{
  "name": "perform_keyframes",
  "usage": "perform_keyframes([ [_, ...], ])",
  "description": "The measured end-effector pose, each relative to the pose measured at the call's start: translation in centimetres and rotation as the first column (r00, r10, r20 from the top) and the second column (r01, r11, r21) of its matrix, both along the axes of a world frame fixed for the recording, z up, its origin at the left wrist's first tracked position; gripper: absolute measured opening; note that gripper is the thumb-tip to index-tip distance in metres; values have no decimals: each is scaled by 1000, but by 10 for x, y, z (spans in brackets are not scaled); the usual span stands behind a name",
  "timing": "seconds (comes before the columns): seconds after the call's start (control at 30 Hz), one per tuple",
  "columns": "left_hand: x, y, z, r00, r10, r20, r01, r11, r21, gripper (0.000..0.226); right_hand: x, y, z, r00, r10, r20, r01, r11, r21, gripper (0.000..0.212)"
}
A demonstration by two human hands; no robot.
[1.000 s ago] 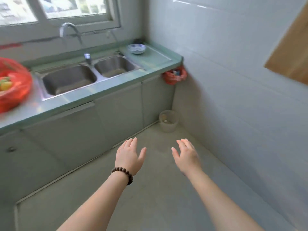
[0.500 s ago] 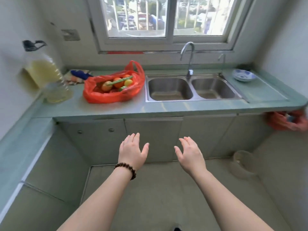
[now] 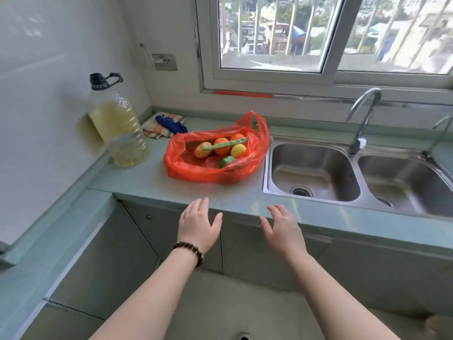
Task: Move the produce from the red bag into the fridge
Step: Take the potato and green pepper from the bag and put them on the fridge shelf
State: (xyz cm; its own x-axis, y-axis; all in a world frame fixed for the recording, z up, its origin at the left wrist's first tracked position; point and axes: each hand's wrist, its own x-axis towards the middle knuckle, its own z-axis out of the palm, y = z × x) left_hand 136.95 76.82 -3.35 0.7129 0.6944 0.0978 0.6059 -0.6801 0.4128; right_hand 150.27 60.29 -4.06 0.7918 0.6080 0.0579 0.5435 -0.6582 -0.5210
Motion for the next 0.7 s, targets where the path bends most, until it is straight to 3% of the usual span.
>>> perform_keyframes([
  [0.2, 58, 50, 7, 1000, 24, 6, -24, 1000, 2, 62, 74, 59, 3, 999, 44, -11, -43, 998, 35, 46],
  [0.5, 98, 136, -3, 998, 48, 29, -48, 999, -6, 60, 115, 146, -12, 996, 84, -43, -83, 996, 44, 47],
  [0.7, 129, 221, -16, 995, -67, 75, 69, 997, -33, 60, 133, 213, -19, 999, 32, -33, -31, 999, 44, 49],
])
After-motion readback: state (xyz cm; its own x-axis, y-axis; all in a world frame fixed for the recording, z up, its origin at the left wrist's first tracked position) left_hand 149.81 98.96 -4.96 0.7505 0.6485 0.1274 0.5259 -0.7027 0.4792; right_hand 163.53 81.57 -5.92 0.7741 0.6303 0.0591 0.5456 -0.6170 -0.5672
